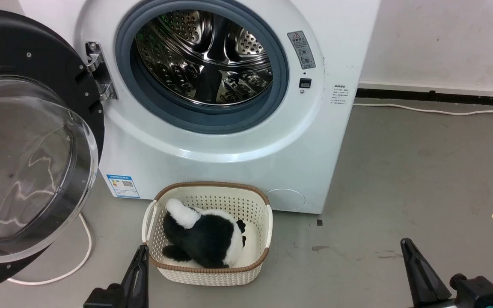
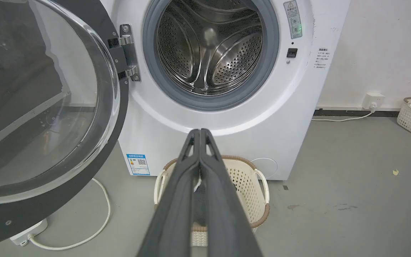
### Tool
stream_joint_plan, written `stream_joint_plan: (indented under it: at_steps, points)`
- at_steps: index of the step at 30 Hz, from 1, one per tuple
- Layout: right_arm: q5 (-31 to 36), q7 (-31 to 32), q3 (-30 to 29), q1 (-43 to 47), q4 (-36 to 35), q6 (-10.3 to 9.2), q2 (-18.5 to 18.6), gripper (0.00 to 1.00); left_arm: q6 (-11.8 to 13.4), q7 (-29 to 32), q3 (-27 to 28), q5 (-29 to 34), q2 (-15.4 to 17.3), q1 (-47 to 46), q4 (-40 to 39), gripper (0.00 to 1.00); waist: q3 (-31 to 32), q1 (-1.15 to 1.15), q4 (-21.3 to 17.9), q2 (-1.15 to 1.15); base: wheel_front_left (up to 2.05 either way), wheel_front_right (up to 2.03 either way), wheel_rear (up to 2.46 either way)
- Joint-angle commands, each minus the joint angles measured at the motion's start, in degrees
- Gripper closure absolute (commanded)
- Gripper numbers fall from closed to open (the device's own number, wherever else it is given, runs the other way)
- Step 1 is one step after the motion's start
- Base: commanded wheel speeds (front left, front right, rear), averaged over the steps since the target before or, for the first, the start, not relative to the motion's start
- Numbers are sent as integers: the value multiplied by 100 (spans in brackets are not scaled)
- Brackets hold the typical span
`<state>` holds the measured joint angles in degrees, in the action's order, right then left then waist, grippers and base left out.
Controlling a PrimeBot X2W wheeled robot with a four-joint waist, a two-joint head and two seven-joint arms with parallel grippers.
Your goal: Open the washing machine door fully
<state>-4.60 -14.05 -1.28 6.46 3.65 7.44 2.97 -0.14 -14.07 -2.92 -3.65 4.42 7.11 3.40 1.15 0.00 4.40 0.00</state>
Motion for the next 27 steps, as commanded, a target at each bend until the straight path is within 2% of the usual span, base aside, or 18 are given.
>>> stream_joint_plan:
  at_steps: [1,27]
  points:
    - [28,30,7,-42,-15,0,-1,100,1,38,16,24,-6,-46,-16,100,-1,0,-6,0,0,0,0]
    - [124,336,34,-176,-93,1,-3,100,4,342,78,100,-39,-194,-88,100,-27,0,-102,0,0,0,0]
